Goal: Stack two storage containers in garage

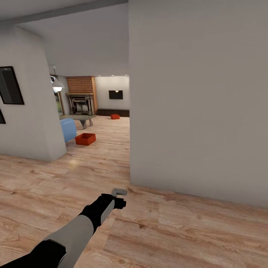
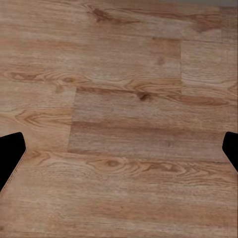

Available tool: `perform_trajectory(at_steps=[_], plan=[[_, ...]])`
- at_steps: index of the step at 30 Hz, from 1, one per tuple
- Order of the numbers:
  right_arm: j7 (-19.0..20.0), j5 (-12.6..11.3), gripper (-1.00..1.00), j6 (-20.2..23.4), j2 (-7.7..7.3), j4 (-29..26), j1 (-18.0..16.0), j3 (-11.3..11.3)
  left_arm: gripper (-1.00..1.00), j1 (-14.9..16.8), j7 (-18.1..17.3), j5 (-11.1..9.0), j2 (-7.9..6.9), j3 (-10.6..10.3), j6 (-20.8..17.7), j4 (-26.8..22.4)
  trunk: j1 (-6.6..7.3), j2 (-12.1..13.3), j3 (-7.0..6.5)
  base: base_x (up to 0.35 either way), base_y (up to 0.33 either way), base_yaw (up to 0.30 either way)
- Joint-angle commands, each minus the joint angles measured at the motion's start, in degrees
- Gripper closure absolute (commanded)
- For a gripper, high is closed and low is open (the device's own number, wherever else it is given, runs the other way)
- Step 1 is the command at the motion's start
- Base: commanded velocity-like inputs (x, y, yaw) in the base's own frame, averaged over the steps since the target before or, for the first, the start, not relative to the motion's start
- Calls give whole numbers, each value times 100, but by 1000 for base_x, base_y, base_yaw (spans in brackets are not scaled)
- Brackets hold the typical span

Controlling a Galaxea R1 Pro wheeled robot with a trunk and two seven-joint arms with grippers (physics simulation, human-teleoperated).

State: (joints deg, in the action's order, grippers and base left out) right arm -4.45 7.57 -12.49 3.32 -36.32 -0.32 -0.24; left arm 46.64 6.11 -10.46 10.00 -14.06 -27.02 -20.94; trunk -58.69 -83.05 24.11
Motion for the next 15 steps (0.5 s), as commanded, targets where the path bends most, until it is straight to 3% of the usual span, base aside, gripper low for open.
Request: perform_trajectory(at_steps=[1,15], plan=[[-37,60,-100,-8,2,2,-3,-2,-100,3,48,-61,0,-25,-23,-6,-3,-3,7,331,104,0],[-38,60,-100,-8,2,2,-3,-2,-100,3,48,-59,0,-27,-23,-2,-3,-3,7,332,30,0]])
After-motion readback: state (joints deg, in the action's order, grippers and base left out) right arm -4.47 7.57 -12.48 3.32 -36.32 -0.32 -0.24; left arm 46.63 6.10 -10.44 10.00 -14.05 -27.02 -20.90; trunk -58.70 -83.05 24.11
